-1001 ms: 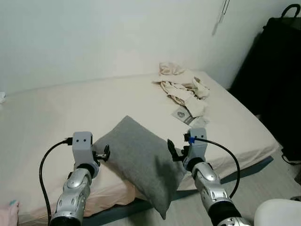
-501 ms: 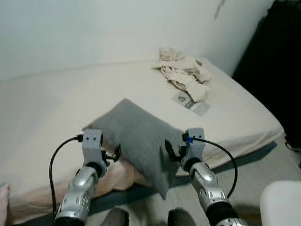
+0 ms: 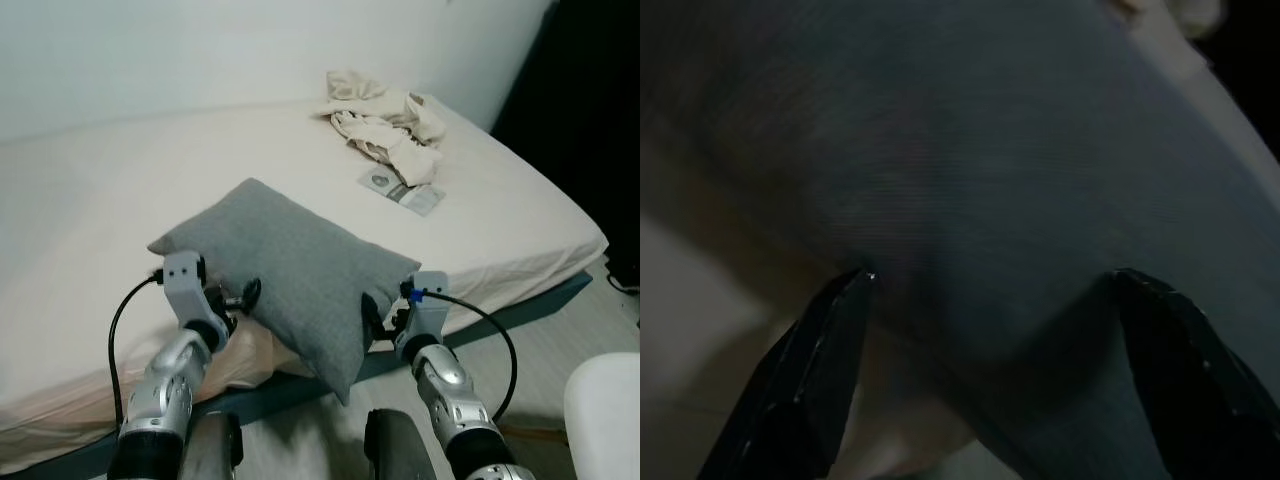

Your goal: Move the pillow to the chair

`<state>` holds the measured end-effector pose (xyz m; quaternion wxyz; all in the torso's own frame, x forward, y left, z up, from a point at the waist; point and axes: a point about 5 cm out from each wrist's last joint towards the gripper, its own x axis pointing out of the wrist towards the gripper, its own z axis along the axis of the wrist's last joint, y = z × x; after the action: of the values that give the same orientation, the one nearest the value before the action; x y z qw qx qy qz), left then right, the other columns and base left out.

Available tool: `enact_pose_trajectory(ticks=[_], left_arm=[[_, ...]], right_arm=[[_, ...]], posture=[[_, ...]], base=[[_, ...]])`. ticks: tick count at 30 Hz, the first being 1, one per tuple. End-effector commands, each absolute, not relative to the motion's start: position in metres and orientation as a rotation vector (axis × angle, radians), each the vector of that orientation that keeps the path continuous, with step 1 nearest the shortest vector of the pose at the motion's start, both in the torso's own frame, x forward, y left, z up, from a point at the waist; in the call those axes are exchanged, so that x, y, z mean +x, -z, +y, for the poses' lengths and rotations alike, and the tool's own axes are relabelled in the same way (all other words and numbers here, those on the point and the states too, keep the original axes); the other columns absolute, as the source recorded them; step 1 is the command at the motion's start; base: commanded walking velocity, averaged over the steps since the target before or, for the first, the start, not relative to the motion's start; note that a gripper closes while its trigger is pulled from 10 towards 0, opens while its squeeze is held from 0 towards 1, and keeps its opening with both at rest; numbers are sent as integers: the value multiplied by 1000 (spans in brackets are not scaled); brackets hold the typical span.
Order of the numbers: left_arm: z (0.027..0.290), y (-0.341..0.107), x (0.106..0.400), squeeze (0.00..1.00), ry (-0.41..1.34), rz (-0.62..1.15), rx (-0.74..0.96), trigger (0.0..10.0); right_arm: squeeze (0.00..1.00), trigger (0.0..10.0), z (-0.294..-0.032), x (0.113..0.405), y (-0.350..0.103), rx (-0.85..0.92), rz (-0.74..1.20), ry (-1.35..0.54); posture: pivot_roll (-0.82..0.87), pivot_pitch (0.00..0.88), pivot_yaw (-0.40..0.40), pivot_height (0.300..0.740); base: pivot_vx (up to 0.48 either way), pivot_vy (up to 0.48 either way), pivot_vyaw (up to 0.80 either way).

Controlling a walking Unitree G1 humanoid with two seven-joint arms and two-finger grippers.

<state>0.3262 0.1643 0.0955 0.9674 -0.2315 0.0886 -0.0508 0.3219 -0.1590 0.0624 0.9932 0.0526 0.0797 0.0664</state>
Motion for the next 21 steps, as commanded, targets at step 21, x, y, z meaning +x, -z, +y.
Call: enact_pose_trajectory(ticks=[21], left_arm=[[152,-117,376,0,44,86,-1211,10000]], right_arm=[[0,10000,-158,321,-63,102,185,-146]], posture=[[-18,220,-4,547]], base=[[0,0,0]])
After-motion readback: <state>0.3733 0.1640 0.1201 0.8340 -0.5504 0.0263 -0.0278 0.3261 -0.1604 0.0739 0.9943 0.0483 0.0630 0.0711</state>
